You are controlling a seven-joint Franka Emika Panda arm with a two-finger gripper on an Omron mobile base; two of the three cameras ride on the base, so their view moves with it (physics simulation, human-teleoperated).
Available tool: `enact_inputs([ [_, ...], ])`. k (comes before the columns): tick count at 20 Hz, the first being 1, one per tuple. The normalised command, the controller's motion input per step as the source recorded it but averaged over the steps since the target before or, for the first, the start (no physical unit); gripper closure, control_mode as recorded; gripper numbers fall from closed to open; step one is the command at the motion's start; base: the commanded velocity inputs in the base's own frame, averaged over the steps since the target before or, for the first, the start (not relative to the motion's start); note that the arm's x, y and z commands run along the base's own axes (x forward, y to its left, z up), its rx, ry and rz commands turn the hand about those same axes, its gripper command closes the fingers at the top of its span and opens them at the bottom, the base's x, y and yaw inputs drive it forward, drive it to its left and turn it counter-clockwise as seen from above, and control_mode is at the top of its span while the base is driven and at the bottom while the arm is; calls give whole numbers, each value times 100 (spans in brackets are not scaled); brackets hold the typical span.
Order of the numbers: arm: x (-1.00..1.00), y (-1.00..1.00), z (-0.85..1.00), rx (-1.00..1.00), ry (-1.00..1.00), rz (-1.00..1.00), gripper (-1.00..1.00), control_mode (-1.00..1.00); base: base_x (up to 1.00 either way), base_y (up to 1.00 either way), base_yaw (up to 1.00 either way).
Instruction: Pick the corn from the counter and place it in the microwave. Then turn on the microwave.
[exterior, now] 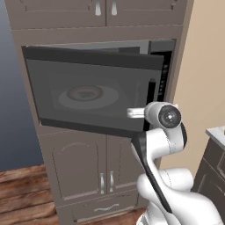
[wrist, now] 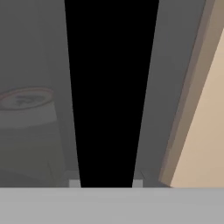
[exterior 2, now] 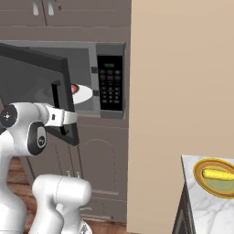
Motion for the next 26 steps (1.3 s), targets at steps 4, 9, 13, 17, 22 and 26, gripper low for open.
enact_inputs([
  [4, -37, 0, 0, 0, -4, 0, 100, -100, 0, 0, 0],
  [9, -39, 0, 0, 0, -4, 0, 100, -100, 0, 0, 0],
  [13, -37, 0, 0, 0, -5, 0, 100, -100, 0, 0, 0],
  [17, -35, 0, 0, 0, -6, 0, 100, -100, 0, 0, 0],
  [22, -31, 0, 0, 0, -6, 0, 100, -100, 0, 0, 0],
  [26, -26, 0, 0, 0, -5, 0, 100, -100, 0, 0, 0],
])
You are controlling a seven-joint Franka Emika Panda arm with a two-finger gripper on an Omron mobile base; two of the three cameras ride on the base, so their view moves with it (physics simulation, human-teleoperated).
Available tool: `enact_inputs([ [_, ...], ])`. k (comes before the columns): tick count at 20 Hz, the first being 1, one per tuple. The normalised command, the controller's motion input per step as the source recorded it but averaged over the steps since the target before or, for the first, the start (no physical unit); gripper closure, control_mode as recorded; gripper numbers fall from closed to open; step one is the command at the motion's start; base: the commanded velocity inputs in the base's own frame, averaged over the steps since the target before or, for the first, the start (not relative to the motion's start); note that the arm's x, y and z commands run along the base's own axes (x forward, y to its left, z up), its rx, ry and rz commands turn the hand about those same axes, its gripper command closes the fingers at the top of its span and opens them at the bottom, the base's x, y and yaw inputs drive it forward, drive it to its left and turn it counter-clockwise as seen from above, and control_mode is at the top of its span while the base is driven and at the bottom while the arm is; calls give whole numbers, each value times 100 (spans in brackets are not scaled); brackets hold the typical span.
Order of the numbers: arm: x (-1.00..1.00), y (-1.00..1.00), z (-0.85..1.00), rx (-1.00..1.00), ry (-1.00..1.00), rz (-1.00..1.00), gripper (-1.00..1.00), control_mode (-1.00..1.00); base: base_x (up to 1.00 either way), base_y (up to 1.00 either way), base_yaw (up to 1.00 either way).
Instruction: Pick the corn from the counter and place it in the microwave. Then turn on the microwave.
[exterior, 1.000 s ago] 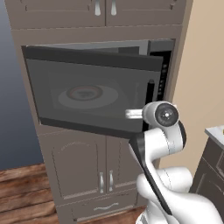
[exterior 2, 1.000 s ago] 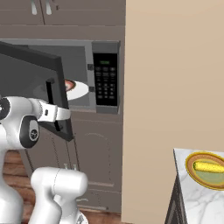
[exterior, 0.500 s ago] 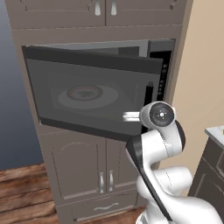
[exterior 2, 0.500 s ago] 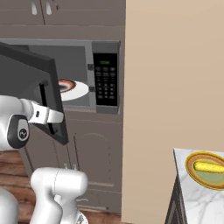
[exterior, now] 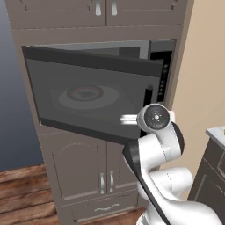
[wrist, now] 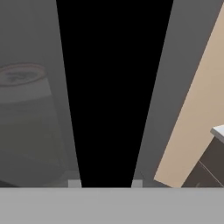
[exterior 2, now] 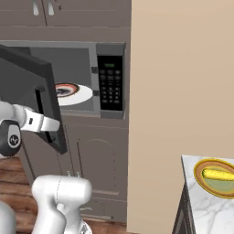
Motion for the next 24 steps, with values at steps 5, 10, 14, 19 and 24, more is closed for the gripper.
enact_inputs([
  [5, -35, 0, 0, 0, -5, 0, 100, -100, 0, 0, 0],
  [10, -40, 0, 0, 0, -3, 0, 100, -100, 0, 0, 0],
  [14, -38, 0, 0, 0, -2, 0, 100, -100, 0, 0, 0],
  [19, -35, 1, -3, 0, -4, 0, -100, -100, 0, 0, 0],
  [24, -28, 0, -2, 0, -4, 0, -100, -100, 0, 0, 0],
])
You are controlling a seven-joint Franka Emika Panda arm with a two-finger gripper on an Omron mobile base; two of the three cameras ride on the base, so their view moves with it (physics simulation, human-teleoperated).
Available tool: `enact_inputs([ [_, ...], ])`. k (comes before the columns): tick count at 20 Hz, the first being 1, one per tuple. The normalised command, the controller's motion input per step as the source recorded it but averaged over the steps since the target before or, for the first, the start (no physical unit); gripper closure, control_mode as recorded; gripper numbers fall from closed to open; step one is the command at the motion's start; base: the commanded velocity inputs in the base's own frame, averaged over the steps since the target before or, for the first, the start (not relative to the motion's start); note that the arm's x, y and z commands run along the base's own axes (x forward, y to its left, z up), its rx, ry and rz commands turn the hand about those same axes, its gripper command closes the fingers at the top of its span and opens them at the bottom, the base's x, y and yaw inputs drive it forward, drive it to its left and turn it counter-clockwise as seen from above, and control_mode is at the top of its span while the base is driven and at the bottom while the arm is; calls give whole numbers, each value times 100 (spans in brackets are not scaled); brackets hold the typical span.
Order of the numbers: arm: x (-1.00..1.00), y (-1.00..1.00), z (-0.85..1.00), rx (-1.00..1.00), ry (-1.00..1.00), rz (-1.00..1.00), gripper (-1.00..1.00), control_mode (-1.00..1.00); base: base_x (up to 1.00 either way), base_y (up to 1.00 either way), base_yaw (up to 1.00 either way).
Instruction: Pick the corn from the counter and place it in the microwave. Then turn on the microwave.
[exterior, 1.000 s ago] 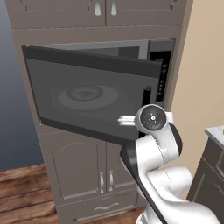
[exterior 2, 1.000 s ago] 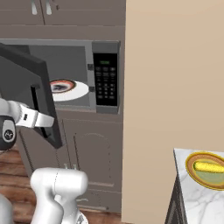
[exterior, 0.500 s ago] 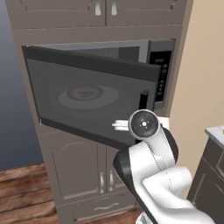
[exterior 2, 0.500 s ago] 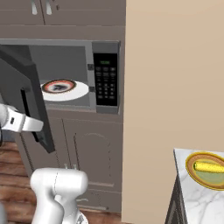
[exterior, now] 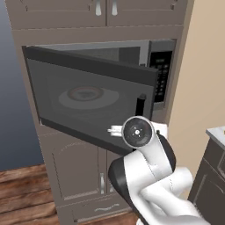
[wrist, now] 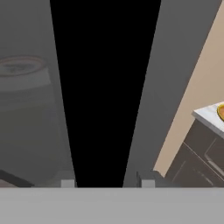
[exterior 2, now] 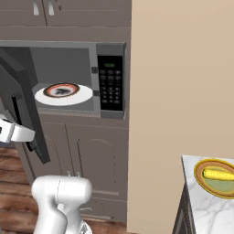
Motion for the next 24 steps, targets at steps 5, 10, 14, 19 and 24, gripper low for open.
enact_inputs([
  [5, -35, 0, -4, 0, -4, 3, -100, -100, 0, 0, 0],
  [10, -40, -12, -4, 0, -12, 10, -100, -100, 0, 0, 0],
  [14, -27, -28, -2, 0, -16, 15, -100, -100, 0, 0, 0],
  [19, -8, -45, -2, 0, -15, 22, -100, -100, 0, 0, 0],
  [24, 0, -50, -4, 0, -12, 26, -100, -100, 0, 0, 0],
])
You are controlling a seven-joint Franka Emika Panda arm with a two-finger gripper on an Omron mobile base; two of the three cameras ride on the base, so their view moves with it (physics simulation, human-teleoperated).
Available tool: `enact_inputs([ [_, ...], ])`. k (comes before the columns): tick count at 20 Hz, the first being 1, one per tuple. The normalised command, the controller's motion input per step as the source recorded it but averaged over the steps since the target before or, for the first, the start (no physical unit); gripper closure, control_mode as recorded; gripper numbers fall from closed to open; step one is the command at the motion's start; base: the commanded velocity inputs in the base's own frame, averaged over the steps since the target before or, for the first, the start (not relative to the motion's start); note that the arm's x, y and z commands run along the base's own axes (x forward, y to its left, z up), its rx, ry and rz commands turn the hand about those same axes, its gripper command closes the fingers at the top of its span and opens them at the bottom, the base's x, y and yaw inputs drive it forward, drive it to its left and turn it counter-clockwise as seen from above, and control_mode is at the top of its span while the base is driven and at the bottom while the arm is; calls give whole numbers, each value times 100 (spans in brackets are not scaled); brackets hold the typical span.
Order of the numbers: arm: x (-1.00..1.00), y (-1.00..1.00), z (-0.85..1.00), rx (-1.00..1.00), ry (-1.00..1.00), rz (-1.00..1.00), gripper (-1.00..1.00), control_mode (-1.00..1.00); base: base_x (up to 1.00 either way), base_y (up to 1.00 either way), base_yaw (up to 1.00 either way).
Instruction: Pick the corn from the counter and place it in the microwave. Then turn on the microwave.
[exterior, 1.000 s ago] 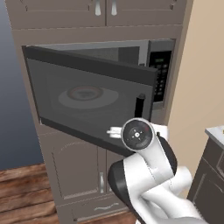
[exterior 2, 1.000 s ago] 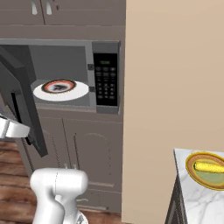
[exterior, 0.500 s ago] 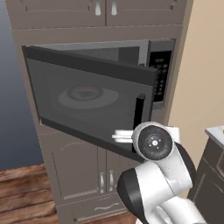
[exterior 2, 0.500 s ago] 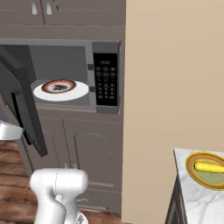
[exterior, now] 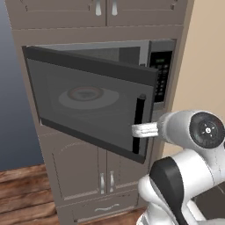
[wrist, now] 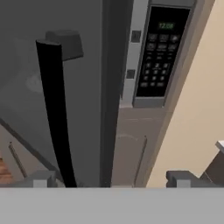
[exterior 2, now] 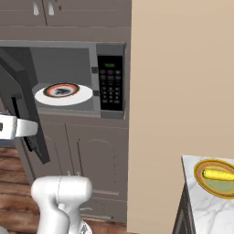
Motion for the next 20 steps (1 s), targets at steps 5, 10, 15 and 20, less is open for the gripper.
enact_inputs([
  [5, 0, -43, -11, 0, -10, 28, -100, -100, 0, 0, 0],
  [10, 0, -40, -23, 0, -5, 34, -100, -100, 0, 0, 0],
  [15, 7, -34, -26, 2, -9, 32, -100, -100, 0, 0, 0],
  [20, 14, -23, -26, 6, -19, 30, -100, -100, 0, 0, 0],
])
